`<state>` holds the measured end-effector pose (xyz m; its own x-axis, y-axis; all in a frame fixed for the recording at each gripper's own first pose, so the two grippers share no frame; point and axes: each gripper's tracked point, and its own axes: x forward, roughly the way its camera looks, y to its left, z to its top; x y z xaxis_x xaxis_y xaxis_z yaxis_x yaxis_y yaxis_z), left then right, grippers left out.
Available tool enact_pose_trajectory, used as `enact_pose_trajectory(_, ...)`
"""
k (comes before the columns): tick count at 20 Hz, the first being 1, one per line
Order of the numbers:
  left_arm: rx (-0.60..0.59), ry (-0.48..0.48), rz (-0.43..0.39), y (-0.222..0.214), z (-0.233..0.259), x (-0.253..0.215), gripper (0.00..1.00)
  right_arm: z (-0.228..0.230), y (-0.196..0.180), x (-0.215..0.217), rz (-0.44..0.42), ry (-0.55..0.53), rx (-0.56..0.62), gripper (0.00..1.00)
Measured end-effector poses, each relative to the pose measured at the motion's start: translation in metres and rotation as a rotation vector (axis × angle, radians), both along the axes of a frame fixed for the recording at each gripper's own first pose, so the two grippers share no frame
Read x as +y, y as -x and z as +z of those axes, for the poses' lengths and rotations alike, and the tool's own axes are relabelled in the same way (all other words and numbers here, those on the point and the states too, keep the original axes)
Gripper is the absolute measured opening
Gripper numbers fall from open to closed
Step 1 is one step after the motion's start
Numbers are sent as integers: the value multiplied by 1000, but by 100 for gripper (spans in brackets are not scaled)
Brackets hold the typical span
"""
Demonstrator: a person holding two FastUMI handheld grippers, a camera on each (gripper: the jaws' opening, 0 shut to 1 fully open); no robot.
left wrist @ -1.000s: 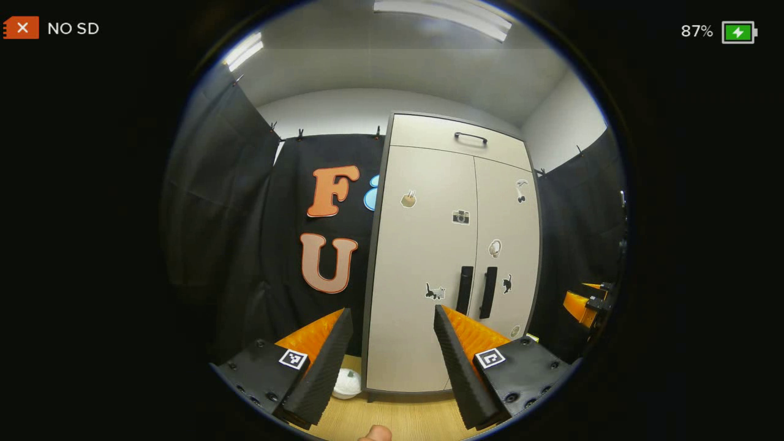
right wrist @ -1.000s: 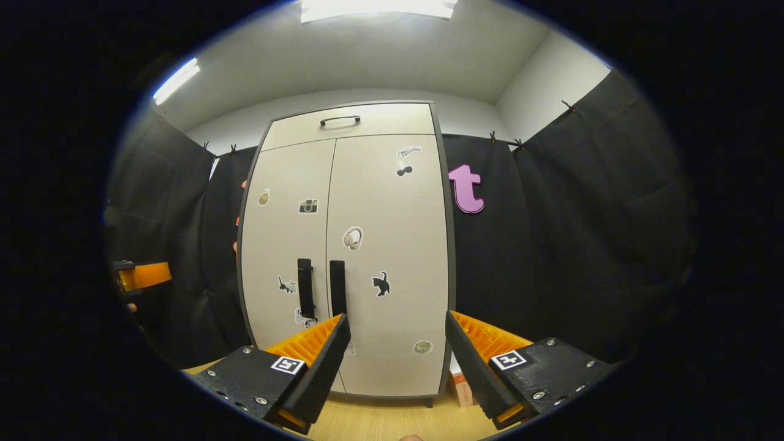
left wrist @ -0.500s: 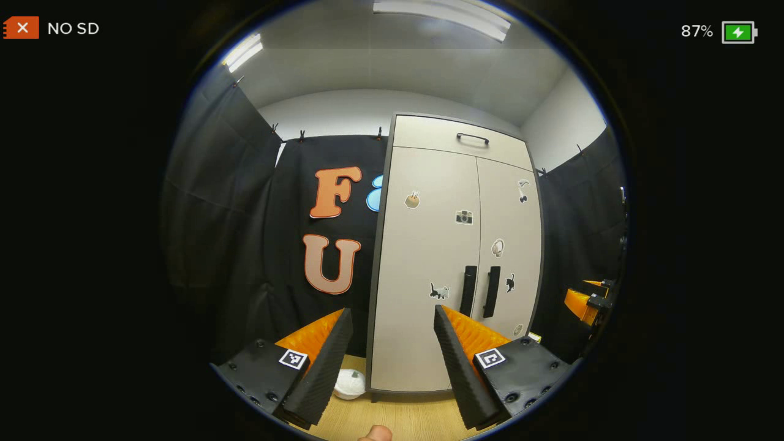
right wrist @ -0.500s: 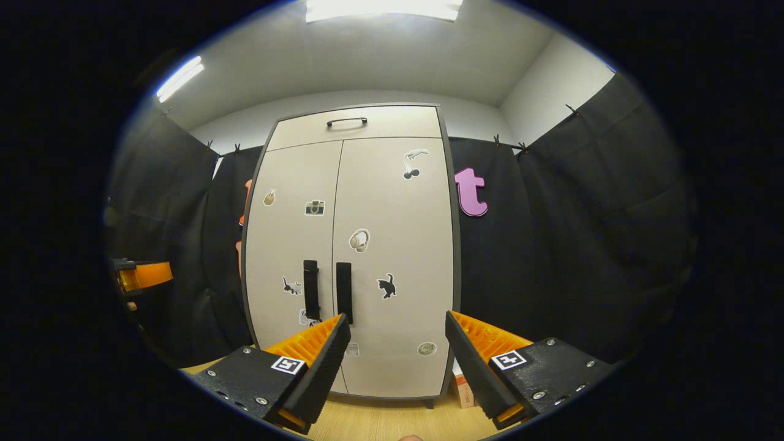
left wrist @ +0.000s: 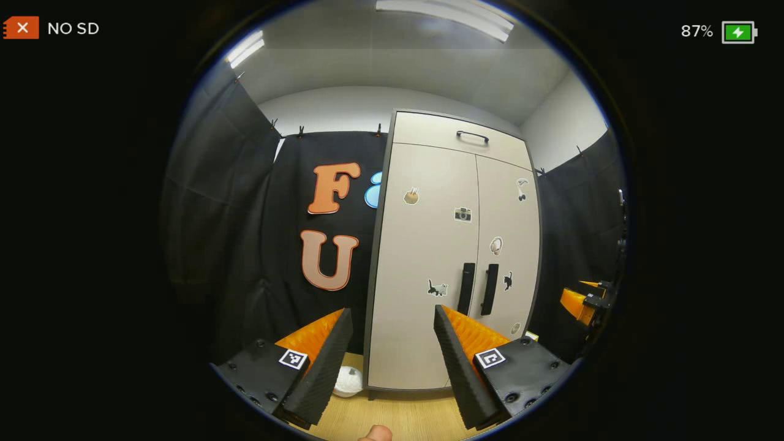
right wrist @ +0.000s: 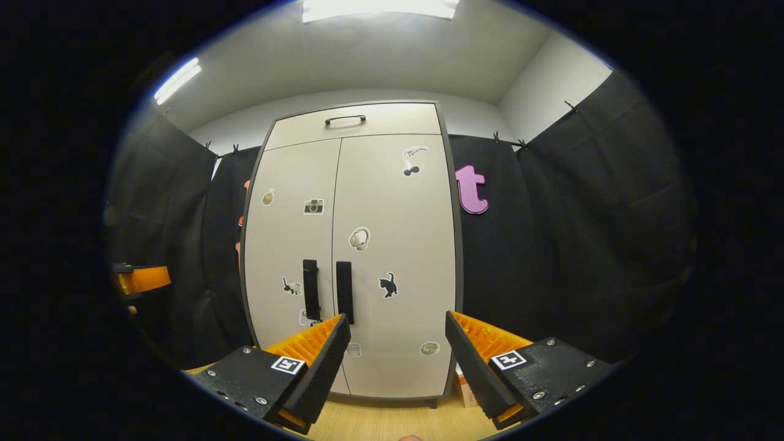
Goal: Open the right door of the double-door shoe cabinet with the right hand, and open the left door with the left hand.
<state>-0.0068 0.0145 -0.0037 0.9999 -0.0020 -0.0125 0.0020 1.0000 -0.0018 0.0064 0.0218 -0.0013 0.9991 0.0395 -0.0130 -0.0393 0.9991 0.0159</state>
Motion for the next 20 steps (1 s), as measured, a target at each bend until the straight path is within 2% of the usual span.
enact_pose_trajectory(6, 2, -4, -18, 2, -1, -4, 81, -9, -22, 16, 7, 4, 16, 95)
enact_pose_trajectory(10, -4, -21, -10, 2, 2, -1, 81, -15, -45, 41, 58, -34, 39, 95)
enact_pose_trajectory(14, -11, -24, -20, 4, 2, 0, 81, -25, -73, 60, 64, -2, 58, 95)
enact_pose_trajectory(17, -16, -18, -12, 6, 2, 6, 81, -35, -98, 66, 32, 8, 75, 95)
enact_pose_trajectory(20, -11, -30, 3, 6, -2, 16, 81, -40, -123, 71, 1, -26, 73, 95)
